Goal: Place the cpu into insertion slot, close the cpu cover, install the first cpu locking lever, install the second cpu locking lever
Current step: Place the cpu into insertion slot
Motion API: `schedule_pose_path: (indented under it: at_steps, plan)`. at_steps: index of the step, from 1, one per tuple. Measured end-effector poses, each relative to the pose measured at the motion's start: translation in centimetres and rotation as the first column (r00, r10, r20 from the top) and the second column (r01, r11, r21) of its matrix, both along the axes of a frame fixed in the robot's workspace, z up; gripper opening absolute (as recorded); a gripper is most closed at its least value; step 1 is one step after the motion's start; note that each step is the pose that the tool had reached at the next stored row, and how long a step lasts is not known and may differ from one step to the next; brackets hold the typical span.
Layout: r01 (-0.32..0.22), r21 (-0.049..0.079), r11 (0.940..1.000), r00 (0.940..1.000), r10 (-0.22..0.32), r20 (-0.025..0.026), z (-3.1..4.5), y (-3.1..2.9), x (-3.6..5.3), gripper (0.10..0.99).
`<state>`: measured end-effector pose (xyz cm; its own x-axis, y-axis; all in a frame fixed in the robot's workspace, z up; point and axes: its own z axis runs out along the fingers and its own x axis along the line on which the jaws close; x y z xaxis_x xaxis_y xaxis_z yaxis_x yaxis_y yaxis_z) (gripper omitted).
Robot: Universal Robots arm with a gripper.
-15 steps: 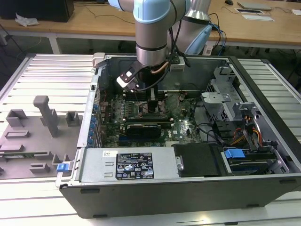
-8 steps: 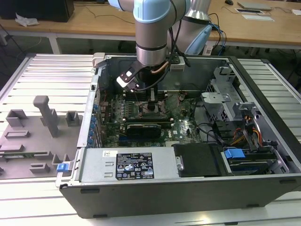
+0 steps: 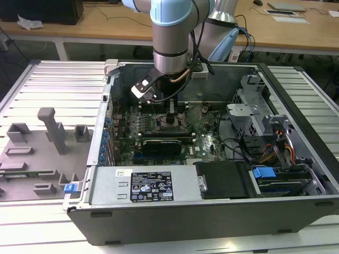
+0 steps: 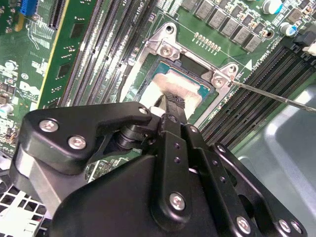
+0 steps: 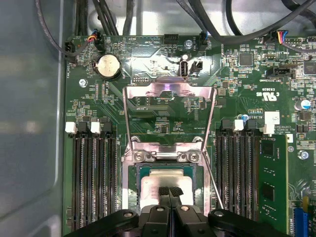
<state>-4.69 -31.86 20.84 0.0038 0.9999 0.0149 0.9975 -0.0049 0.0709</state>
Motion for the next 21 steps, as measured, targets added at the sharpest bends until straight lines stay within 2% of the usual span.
schedule_pose_path:
  at_steps: [1,2,16,21]
  plan:
    - [0.0,0.008,1.0,1.0,0.0,0.0,0.0,0.0,0.0,0.106]
    - [0.0,0.009,1.0,1.0,0.0,0.0001,-0.06,0.0,0.0,0.106]
    - [0.0,0.008,1.0,1.0,0.0,0.0,-0.36,-0.01,0.0,0.106]
    - [0.0,0.009,1.0,1.0,0.0,0.0004,-0.17,0.0,0.01,0.106]
